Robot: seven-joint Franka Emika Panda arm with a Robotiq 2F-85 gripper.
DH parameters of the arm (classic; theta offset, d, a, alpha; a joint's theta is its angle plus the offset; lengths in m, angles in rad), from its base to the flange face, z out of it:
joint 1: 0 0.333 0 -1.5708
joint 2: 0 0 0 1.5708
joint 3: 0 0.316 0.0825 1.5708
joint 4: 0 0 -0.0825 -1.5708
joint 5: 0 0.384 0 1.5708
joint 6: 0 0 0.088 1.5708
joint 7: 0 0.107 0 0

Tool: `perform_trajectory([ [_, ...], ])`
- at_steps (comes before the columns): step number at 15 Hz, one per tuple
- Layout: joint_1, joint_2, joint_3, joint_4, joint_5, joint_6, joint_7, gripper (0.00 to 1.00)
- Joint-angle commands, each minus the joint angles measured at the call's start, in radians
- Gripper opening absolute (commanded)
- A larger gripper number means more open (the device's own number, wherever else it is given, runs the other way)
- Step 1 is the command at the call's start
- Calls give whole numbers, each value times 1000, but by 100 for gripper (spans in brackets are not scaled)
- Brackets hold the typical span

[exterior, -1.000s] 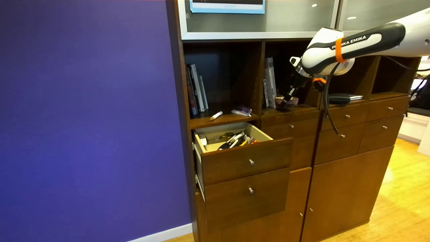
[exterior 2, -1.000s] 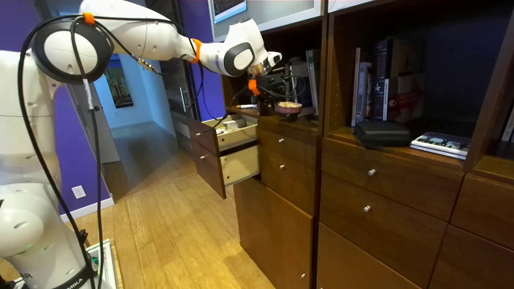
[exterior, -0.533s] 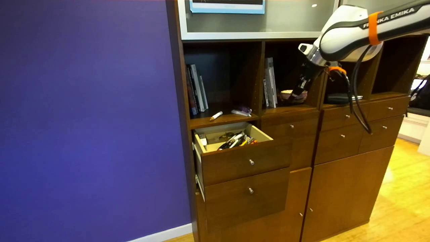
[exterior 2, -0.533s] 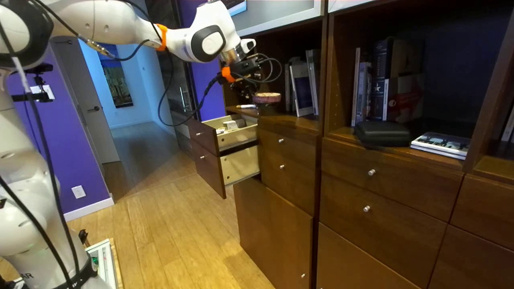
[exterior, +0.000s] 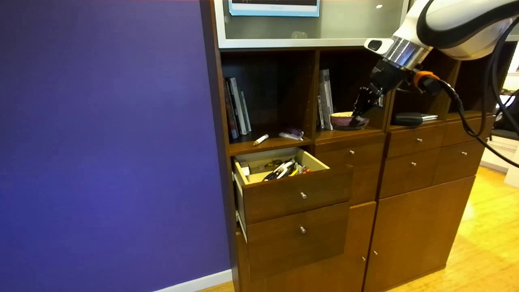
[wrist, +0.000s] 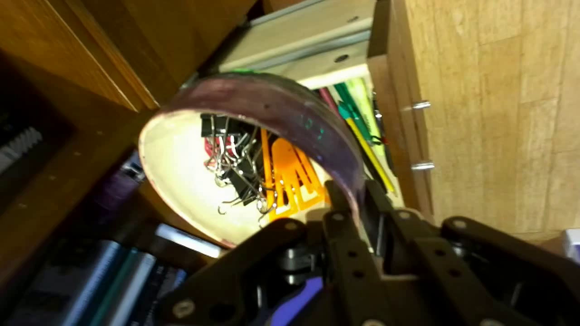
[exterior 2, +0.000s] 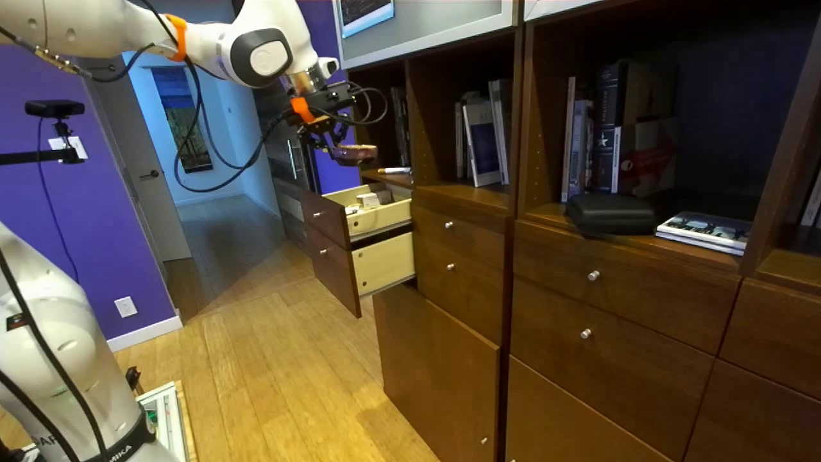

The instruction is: Pick up the brown bowl and put it in the top open leftmost drawer of the set of drawers

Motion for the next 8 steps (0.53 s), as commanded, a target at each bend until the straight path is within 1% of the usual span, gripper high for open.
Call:
perform_trajectory([
  [1, 93, -23, -6, -21, 56, -13, -136, 4],
  [2, 117, -8, -5, -12, 77, 6, -170, 4],
  [3, 135, 11, -7, -6, 113, 63, -201, 4],
  [4, 105, -1, 6, -13, 50, 3, -115, 4],
  [5, 114, 5, 10, -13, 56, 10, -119, 14],
  [8, 108, 13, 8, -18, 55, 9, -116, 14],
])
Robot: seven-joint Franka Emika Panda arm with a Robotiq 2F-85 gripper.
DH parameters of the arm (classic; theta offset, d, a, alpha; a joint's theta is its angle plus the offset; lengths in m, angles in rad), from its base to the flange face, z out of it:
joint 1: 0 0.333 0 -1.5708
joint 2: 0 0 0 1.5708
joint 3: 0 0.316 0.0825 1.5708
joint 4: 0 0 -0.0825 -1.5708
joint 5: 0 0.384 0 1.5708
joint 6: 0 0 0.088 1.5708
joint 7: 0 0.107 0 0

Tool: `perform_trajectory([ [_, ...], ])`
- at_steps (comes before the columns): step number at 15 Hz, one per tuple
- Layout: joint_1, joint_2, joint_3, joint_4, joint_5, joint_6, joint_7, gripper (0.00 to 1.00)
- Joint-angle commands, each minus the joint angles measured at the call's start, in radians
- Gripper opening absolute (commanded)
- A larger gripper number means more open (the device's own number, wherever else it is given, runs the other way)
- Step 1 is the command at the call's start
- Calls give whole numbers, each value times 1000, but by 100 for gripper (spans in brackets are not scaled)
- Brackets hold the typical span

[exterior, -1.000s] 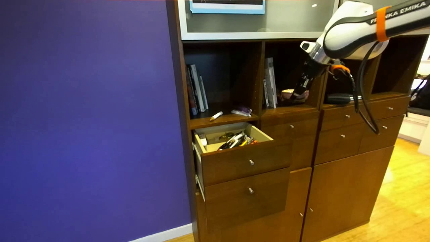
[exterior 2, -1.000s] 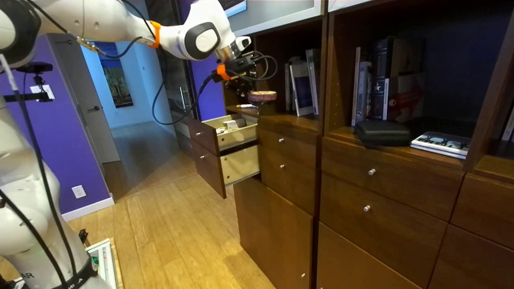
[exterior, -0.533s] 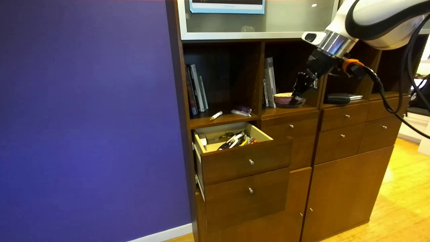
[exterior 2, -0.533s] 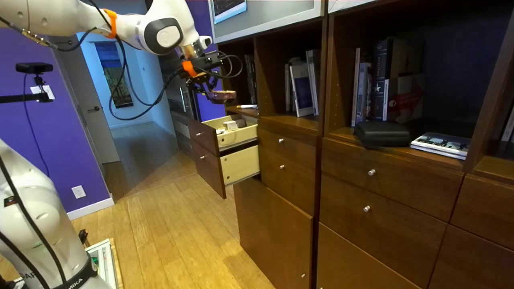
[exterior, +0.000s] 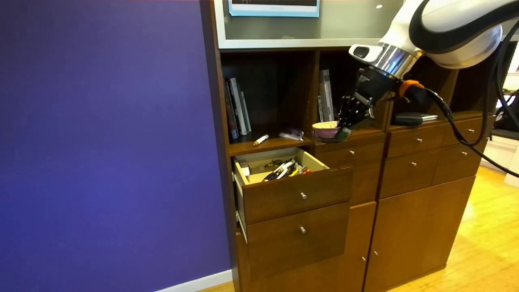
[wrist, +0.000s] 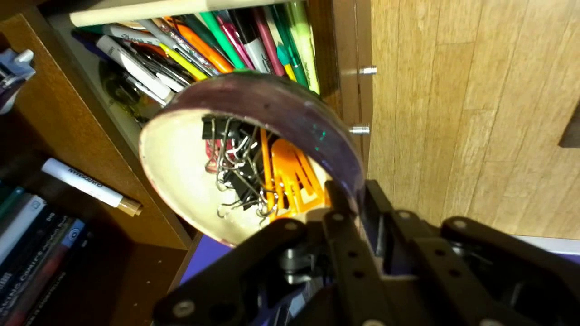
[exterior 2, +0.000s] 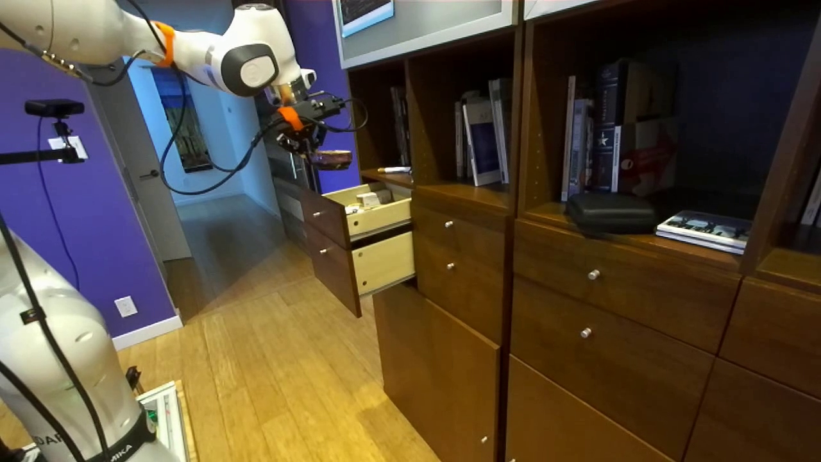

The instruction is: Pick up the brown bowl and put it in the top open leftmost drawer of the set of drawers

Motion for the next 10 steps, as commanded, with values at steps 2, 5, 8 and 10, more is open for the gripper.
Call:
perform_trajectory([
  [2, -6, 1, 3, 4, 0, -4, 2, 14],
  [5, 21, 70, -12, 64, 47, -20, -98, 4],
  [8, 33, 194, -4, 161, 97, -62, -255, 4],
  [10, 17, 275, 12, 225, 130, -84, -359, 4],
])
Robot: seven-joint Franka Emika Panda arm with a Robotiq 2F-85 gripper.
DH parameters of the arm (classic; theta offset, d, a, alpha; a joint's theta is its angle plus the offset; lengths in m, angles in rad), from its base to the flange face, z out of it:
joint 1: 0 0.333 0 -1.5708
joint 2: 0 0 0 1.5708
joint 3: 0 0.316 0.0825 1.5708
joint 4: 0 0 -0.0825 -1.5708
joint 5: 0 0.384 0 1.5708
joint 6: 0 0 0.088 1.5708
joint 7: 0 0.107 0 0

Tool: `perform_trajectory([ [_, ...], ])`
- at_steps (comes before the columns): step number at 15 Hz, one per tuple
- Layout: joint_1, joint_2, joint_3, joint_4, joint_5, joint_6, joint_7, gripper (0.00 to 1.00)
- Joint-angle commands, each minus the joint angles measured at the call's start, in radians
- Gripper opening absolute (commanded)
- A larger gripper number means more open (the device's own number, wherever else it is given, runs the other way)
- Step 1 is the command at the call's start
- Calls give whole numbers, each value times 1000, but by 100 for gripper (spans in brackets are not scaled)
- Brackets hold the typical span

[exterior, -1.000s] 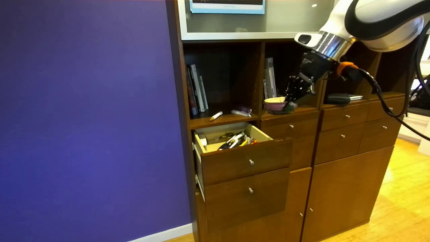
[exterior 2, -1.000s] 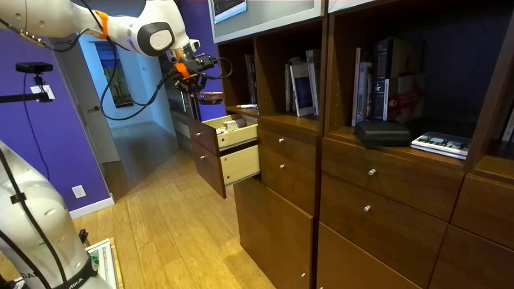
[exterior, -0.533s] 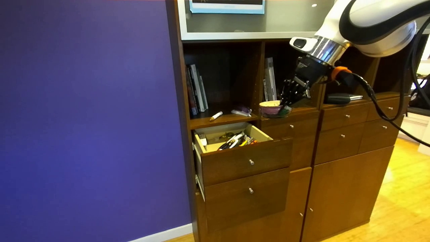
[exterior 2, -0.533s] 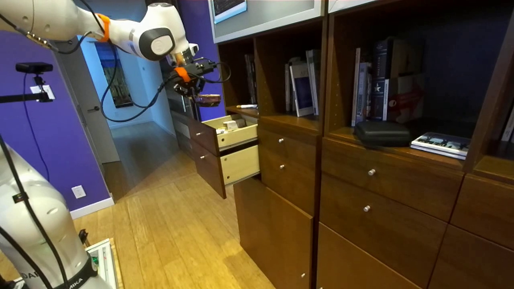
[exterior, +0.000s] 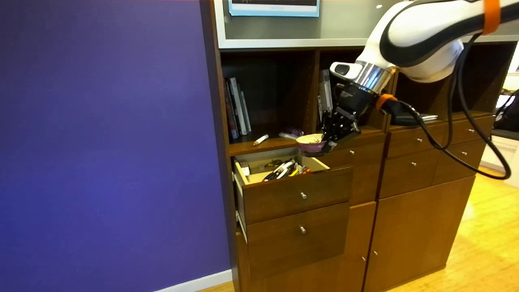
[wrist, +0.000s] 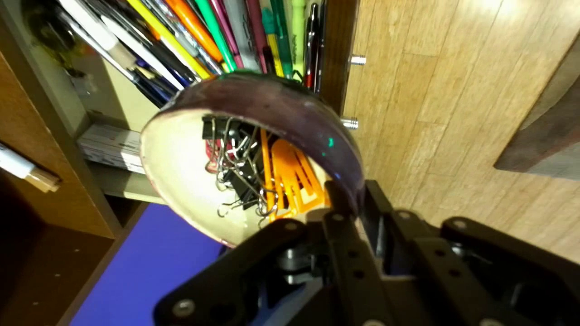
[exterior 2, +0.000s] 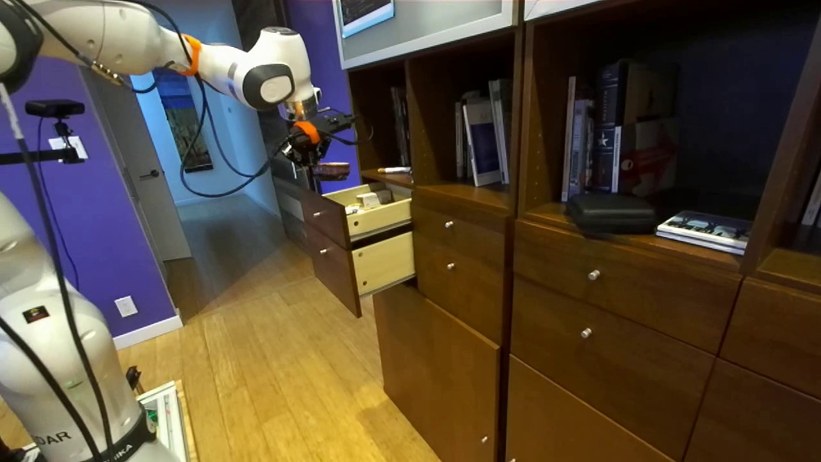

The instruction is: Pick up the brown bowl and put it in the top open leftmost drawer of the set of drawers

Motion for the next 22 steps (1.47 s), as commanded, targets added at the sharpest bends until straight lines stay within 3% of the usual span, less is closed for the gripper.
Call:
perform_trajectory([
  [1, -20, 170, 21, 171, 82, -58, -191, 4],
  [4, -56, 283, 57, 268, 91, -88, -286, 4],
  [9, -101, 444, 111, 432, 34, -112, -327, 4],
  [14, -111, 576, 133, 572, -13, -117, -283, 4],
  [22, -102, 695, 141, 698, -97, -85, -204, 4],
])
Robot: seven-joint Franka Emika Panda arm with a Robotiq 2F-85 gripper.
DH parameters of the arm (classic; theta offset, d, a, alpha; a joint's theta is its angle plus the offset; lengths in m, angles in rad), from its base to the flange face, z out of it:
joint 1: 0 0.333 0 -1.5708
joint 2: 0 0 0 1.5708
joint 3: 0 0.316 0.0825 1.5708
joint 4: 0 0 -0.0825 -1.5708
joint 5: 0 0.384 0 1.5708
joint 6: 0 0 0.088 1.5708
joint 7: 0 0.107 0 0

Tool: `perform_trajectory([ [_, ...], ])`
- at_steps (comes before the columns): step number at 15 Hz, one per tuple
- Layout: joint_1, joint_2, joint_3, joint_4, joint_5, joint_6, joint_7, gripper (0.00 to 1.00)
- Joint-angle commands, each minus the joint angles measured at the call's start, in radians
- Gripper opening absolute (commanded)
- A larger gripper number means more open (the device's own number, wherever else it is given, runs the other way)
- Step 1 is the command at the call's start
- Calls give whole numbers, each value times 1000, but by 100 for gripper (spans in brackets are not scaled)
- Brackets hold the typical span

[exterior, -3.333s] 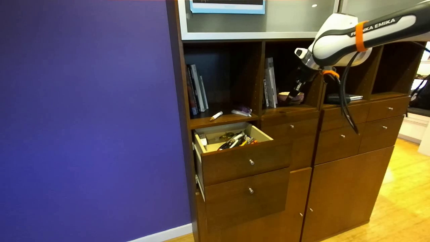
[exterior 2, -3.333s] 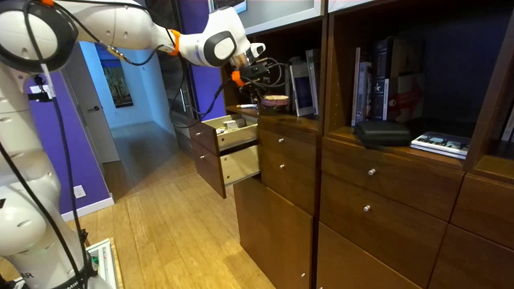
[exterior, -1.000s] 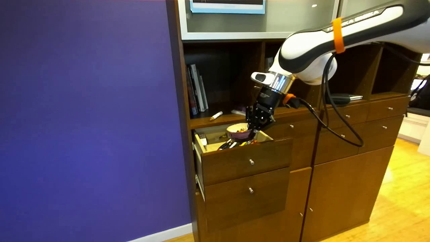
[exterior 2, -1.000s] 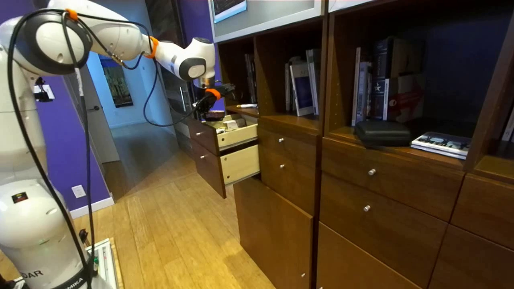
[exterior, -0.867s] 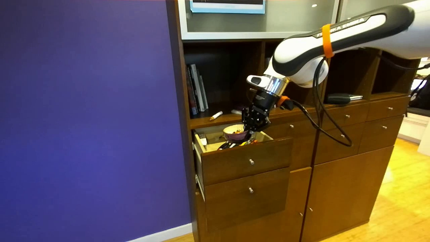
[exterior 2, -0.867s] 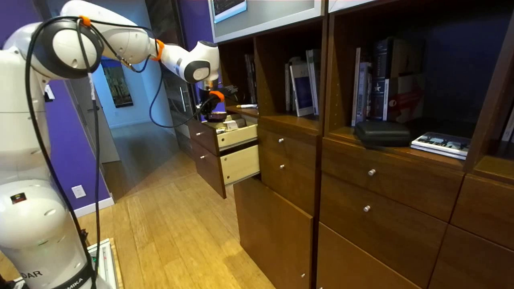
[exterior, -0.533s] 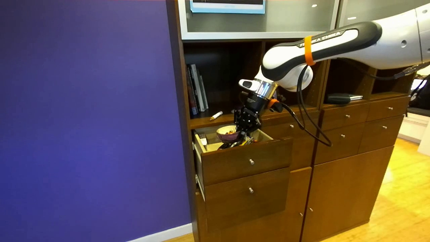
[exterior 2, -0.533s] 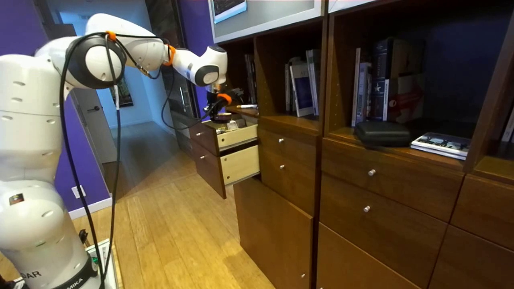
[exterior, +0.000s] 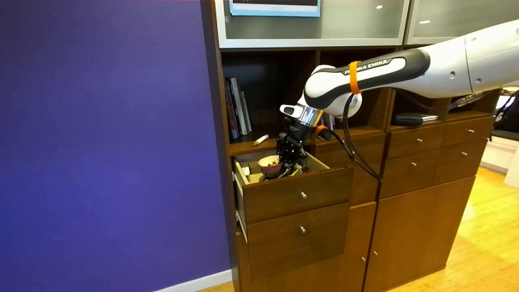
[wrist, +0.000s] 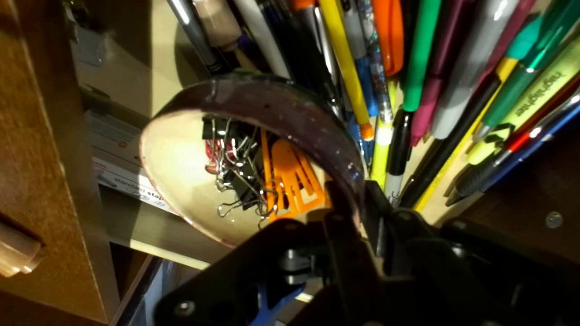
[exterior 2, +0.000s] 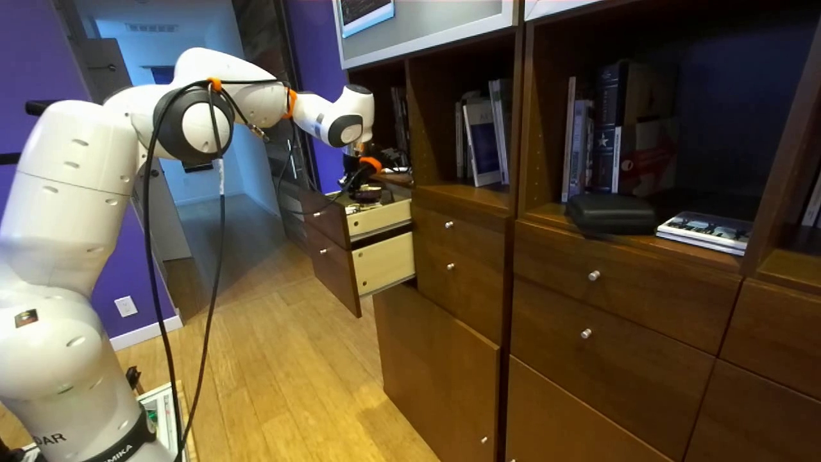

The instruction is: Pick up the brown bowl and put it in the top open leftmost drawer of the set of drawers

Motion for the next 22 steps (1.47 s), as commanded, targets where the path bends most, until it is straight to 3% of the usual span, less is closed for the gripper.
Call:
perform_trajectory([
  [1, -4, 57, 23, 100, -46, 4, 64, 4],
  [8, 25, 128, 28, 160, -111, 79, 153, 4],
  [9, 50, 127, -5, 150, -109, 106, 151, 4],
  [13, 71, 139, -21, 139, -117, 186, 185, 4],
  [19, 90, 137, -50, 122, -123, 197, 221, 4],
  [20, 90, 137, -52, 123, -120, 194, 221, 11],
  [21, 93, 136, -55, 124, -121, 195, 222, 34],
  [22, 93, 135, -56, 125, -120, 194, 223, 40],
])
